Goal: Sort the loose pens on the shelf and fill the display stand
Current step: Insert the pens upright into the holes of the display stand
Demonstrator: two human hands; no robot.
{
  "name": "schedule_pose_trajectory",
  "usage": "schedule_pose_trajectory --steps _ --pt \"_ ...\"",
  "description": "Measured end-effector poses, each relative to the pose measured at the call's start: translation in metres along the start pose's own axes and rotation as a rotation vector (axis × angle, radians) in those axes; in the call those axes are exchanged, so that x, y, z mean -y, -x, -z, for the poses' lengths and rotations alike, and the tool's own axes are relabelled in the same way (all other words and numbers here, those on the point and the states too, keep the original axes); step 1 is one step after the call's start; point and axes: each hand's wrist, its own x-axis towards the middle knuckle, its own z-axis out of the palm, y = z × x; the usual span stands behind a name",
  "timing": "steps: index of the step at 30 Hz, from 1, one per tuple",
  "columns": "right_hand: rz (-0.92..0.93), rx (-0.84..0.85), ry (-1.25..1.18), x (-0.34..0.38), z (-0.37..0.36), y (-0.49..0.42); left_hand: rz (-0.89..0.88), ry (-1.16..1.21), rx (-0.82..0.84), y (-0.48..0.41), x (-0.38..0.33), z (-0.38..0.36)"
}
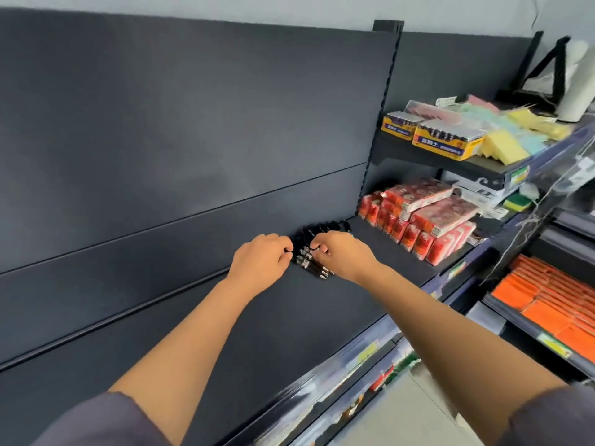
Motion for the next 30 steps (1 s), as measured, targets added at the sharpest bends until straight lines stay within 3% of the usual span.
schedule_pose_trajectory --steps 10,13,18,24,30 --pt "-0.075 0.284 0.028 -0.056 -0.037 -0.099 0.157 0.000 0.478 -0.076 0.044 -0.105" --pt "-0.058 0.321 0.032 -0.061 -0.054 -0.123 0.179 -0.028 0.534 -0.085 0.048 -0.129" --pt "-0.047 0.346 0.153 -0.061 -0.083 -0.148 0.274 0.021 0.522 -0.092 0.047 -0.150" --pt "0.075 0.287 0.264 -0.051 -0.108 -0.158 0.487 0.074 0.333 -0.088 0.054 -0.152" --pt "0.237 0.332 0.368 -0.043 -0.118 -0.150 0.731 0.151 0.201 -0.087 0.030 -0.156"
